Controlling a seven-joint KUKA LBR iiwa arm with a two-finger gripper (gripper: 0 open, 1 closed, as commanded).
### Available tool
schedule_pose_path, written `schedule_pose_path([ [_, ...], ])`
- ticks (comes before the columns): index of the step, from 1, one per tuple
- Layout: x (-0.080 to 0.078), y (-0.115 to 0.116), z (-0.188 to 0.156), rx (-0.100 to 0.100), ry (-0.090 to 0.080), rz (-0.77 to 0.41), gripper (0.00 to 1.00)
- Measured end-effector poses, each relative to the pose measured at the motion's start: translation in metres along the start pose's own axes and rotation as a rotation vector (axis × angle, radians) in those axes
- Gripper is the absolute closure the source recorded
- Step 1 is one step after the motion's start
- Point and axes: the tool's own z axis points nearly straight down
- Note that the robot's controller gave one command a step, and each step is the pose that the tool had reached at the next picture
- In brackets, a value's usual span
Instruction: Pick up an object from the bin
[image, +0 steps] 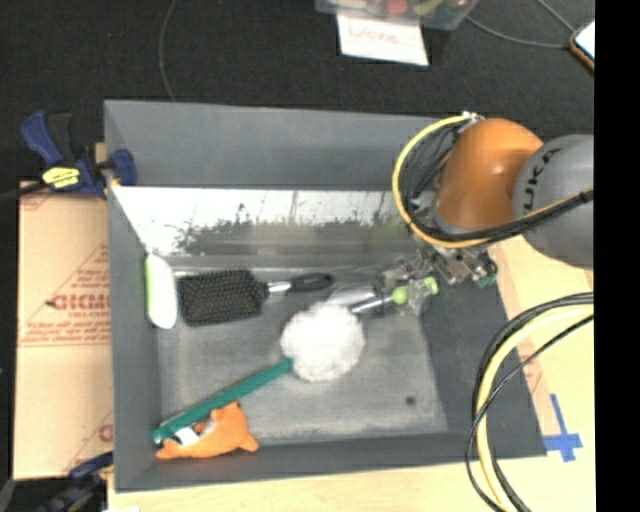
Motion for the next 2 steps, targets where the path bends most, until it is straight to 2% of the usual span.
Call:
schedule_pose_path([
  [1, -0.001, -0.002, -0.016, 0.005, -0.005, 0.001, 1.00],
  [2, 0.000, -0.001, -0.051, 0.002, -0.001, 0.002, 1.00],
])
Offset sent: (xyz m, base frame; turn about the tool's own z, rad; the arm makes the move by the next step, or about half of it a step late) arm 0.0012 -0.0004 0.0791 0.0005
